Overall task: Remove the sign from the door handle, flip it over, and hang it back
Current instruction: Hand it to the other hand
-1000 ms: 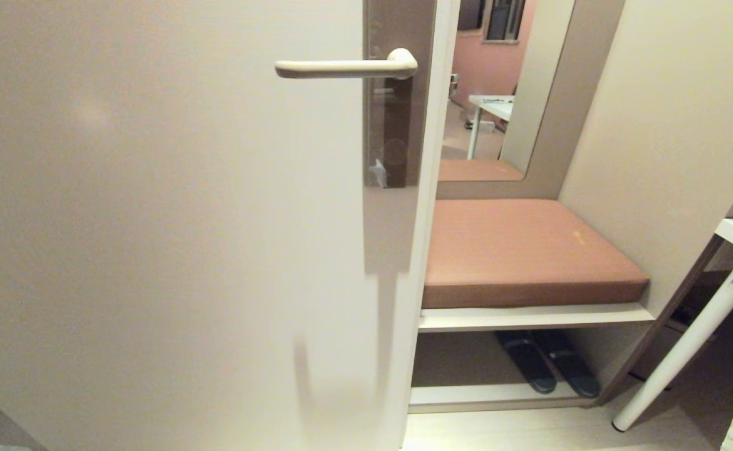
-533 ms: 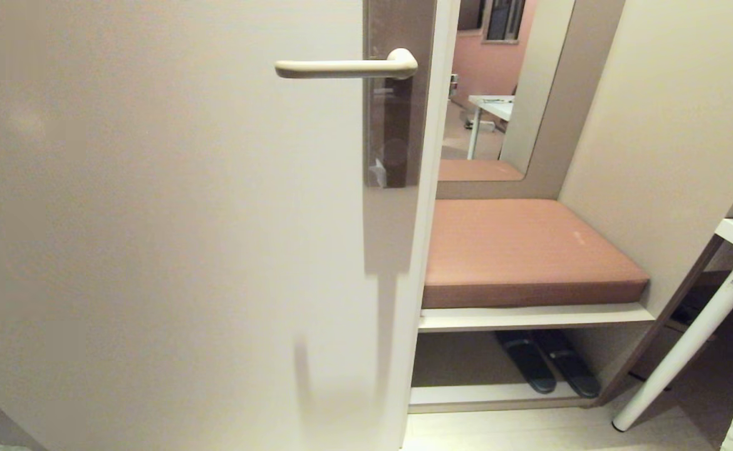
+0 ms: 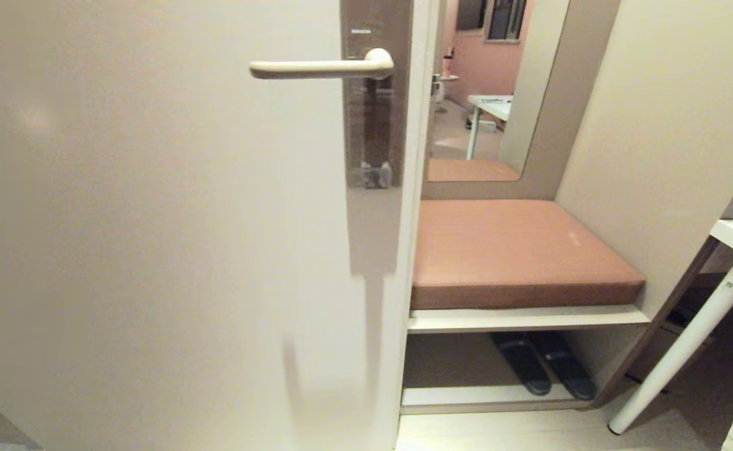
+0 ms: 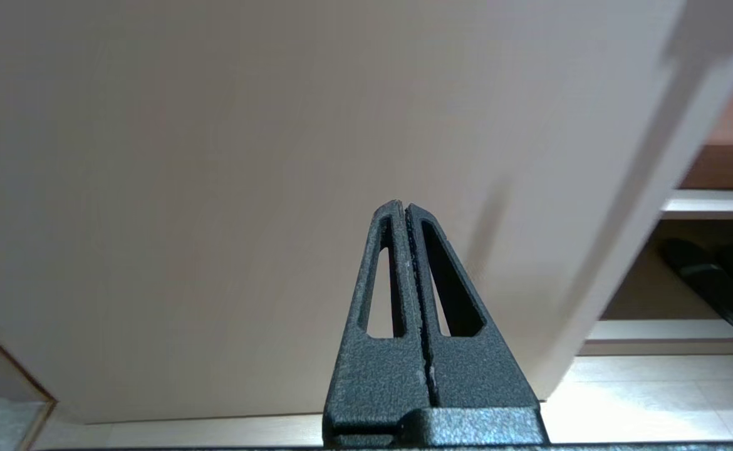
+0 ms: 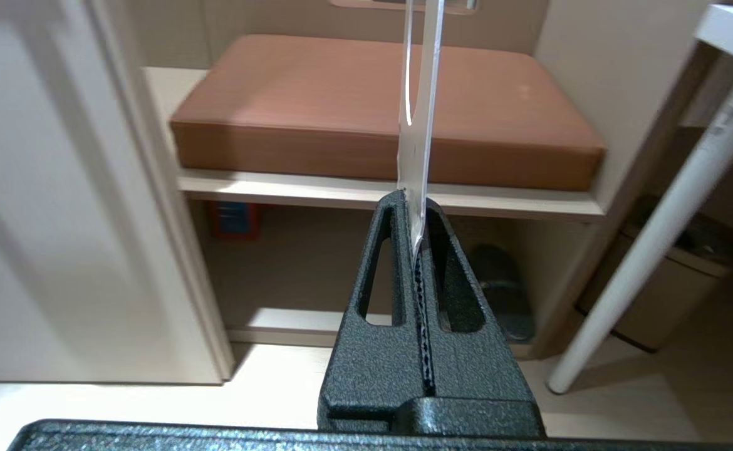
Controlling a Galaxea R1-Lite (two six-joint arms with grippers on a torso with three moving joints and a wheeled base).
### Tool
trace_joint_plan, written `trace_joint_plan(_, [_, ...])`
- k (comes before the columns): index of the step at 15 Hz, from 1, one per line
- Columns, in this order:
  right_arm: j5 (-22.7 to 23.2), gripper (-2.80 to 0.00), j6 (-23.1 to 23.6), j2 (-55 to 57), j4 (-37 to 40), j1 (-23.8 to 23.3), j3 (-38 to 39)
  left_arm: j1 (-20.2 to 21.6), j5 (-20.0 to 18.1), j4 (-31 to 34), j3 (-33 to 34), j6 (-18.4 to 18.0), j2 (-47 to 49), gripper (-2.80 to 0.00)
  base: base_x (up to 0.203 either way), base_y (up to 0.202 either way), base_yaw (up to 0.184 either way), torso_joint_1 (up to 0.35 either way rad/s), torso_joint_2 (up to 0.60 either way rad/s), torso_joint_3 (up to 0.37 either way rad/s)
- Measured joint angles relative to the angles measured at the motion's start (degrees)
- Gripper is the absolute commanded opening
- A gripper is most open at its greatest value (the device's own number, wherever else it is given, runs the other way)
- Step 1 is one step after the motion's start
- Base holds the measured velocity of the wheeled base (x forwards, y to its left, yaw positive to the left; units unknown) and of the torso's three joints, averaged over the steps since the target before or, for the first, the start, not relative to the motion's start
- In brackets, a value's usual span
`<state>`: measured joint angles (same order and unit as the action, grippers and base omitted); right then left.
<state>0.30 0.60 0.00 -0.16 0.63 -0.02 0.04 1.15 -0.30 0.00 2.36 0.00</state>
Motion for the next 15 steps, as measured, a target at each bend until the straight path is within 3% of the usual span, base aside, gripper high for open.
trace_joint_plan(7, [0.0,-2.8,-0.02,0.0,0.02,-0.04,0.02,-0.04,-0.01,-0.02,0.0,-0.1,0.0,-2.8,0.0,-0.183,0.001,0.001,0.0,0.002])
trace_joint_plan(15, [0.02,-2.8,0.0,0.0,0.0,-0.04,0.02,-0.04,0.0,0.0,0.0,0.07,0.0,-2.8,0.0,-0.011,0.0,0.0,0.0,0.0])
